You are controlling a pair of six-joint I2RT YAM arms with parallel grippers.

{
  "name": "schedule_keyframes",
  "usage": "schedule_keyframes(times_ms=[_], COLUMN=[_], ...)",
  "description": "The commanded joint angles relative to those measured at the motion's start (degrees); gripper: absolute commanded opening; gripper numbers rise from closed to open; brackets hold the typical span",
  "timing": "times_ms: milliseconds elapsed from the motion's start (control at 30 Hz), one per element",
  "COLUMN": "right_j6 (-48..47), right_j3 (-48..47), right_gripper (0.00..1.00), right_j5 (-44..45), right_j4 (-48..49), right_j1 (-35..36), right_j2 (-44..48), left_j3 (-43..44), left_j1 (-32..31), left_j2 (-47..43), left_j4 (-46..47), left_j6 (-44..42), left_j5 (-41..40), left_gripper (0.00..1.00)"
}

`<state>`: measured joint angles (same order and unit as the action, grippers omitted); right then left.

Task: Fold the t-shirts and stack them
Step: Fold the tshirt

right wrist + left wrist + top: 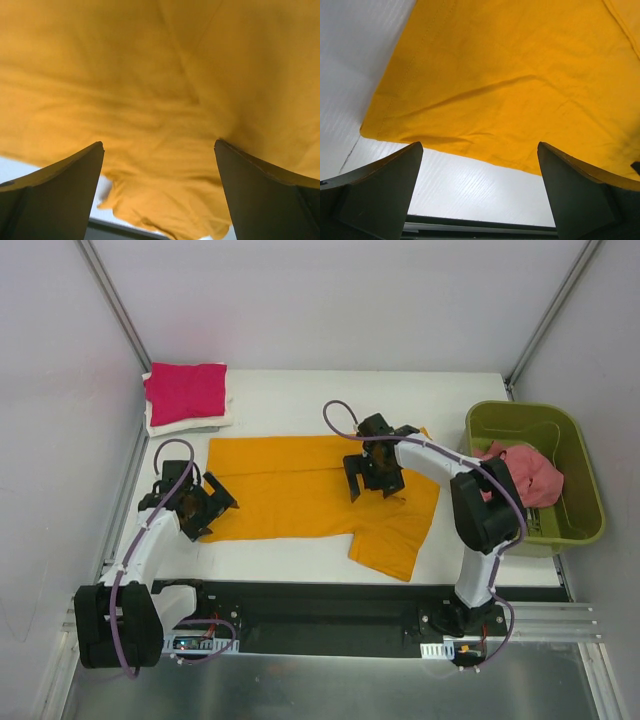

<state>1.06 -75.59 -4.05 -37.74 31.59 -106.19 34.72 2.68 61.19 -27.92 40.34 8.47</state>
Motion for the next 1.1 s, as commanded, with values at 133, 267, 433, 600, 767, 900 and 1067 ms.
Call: schedule_keyframes(times_ms=[133,267,433,600,767,900,1067], right_j6=[1.14,-0.71,-4.3,-6.68,-6.08,-4.67,-3.96], right_j3=[-12.46,-18.87,-28.28,-25.41,-14.17,-3.18,5.71], right_gripper=[0.97,0.97,0.97,0.97,0.97,0.97,0.97], right_j5=[5.64,5.28,7.48,8.27,10.73,8.89,-0.31], right_j4=[5.72,5.83,1.1,0.55,3.72,10.46,16.11], right_j1=[-6.62,-7.77,-9.88,-9.8,-9.8,-9.89,-9.71], right_j2=[-8.06,-11.66,-16.76,-12.12,-0.63,6.78,8.11], left_j3=[-0.35,0.17,0.44,0.26,-0.79,-1.58,-0.45], left_j1=[0.05,0.05,0.14,0.05,0.13,0.14,0.13], left_j2=[-2.39,-0.9,-0.72,-1.68,-3.87,-6.08,-6.0], left_j4=[-2.93,-3.28,-3.28,-4.07,-5.04,-5.91,-6.88], left_j6=[1.24,0.44,0.36,0.53,1.58,1.68,0.8], left_j5=[-1.43,-1.88,-1.96,-2.32,-1.79,-2.66,-3.99], left_gripper=[0.99,0.99,0.99,0.99,0.99,0.99,0.99])
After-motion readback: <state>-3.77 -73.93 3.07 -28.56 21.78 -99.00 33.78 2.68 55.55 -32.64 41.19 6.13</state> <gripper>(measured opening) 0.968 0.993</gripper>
